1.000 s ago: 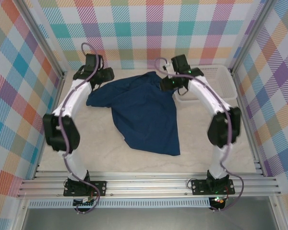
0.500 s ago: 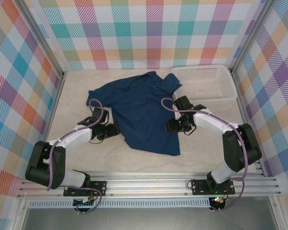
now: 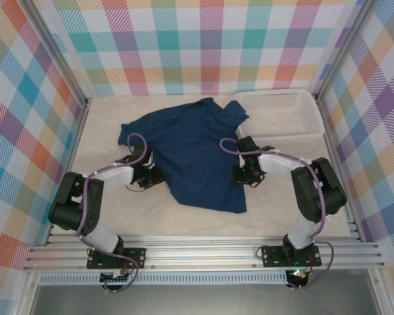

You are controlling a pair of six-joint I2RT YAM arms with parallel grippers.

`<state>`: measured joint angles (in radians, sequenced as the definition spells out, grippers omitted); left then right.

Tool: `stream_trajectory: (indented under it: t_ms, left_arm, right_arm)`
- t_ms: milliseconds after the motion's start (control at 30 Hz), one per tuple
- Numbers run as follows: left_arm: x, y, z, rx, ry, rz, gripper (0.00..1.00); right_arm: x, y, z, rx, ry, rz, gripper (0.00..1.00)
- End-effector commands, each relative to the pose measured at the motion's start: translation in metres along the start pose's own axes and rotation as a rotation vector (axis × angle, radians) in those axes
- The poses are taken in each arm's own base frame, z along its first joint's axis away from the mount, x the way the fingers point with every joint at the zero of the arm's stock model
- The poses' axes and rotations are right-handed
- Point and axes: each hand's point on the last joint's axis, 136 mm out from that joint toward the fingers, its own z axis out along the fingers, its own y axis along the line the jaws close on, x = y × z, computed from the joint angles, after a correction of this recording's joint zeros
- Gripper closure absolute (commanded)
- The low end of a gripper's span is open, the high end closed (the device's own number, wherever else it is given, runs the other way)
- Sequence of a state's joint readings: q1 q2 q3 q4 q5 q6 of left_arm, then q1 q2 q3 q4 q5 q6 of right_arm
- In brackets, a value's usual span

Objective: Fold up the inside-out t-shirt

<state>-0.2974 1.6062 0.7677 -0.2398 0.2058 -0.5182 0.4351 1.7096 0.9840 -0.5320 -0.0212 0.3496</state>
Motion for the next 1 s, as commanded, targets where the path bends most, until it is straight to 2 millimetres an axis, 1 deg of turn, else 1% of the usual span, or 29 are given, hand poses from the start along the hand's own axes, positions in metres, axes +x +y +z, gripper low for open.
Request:
stream_trajectory:
  t_ms: [0,33,67,133,233,333,400,433,467,500,533,600,667,733,767,867,933,967]
  left_arm:
    - [-0.031,-0.068,0.014,0.268,-0.107,0.112,0.88]
    - [-0.03,-0.067,0.012,0.26,-0.104,0.119,0.95]
    - [-0.028,-0.065,0.007,0.248,-0.101,0.125,1.0]
    - [-0.021,-0.058,-0.008,0.215,-0.101,0.135,1.0]
    - [-0.008,-0.044,-0.043,0.172,-0.133,0.128,1.0]
    - [0.003,-0.027,-0.079,0.118,-0.187,0.112,1.0]
    - [0.007,-0.022,-0.101,0.101,-0.222,0.109,1.0]
    - [0.008,-0.02,-0.111,0.096,-0.237,0.106,1.0]
    - [0.009,-0.019,-0.119,0.093,-0.249,0.106,1.0]
    - [0.008,-0.018,-0.123,0.086,-0.263,0.105,1.0]
    - [0.007,-0.014,-0.123,0.071,-0.276,0.099,1.0]
    - [0.003,-0.017,-0.112,0.076,-0.27,0.103,1.0]
    - [-0.003,-0.03,-0.099,0.121,-0.243,0.114,0.88]
    - [-0.018,-0.047,-0.086,0.167,-0.242,0.118,0.67]
    - [-0.024,-0.052,-0.079,0.176,-0.238,0.119,0.61]
    - [-0.036,-0.06,-0.054,0.172,-0.202,0.124,0.49]
    - [-0.042,-0.059,-0.039,0.15,-0.188,0.121,0.43]
    - [-0.043,-0.058,-0.031,0.138,-0.174,0.125,0.42]
  right_arm:
    - [-0.019,-0.01,-0.011,0.032,-0.042,0.01,0.91]
    - [-0.022,-0.014,-0.013,0.044,-0.051,0.011,0.94]
    - [-0.026,-0.018,-0.016,0.06,-0.062,0.01,0.97]
    - [-0.032,-0.024,-0.024,0.08,-0.08,0.01,1.0]
    - [-0.039,-0.027,-0.032,0.094,-0.099,0.0,1.0]
    - [-0.039,-0.016,-0.035,0.032,-0.107,-0.017,1.0]
    - [-0.036,0.002,-0.035,-0.071,-0.109,-0.029,0.91]
    - [-0.032,0.009,-0.036,-0.11,-0.098,-0.026,0.83]
    - [-0.028,0.014,-0.036,-0.134,-0.085,-0.028,0.78]
    - [-0.024,0.015,-0.035,-0.134,-0.073,-0.03,0.74]
    - [-0.02,0.013,-0.035,-0.123,-0.069,-0.032,0.7]
    - [-0.018,0.01,-0.037,-0.11,-0.081,-0.033,0.62]
    - [-0.018,0.011,-0.036,-0.112,-0.084,-0.023,0.56]
    - [-0.014,0.012,-0.032,-0.127,-0.065,-0.003,0.47]
    - [-0.012,0.012,-0.029,-0.127,-0.061,0.005,0.45]
    - [-0.007,0.008,-0.021,-0.121,-0.043,0.027,0.44]
    - [-0.003,0.013,-0.015,-0.143,-0.023,0.038,0.44]
    - [-0.001,0.015,-0.012,-0.147,-0.015,0.042,0.45]
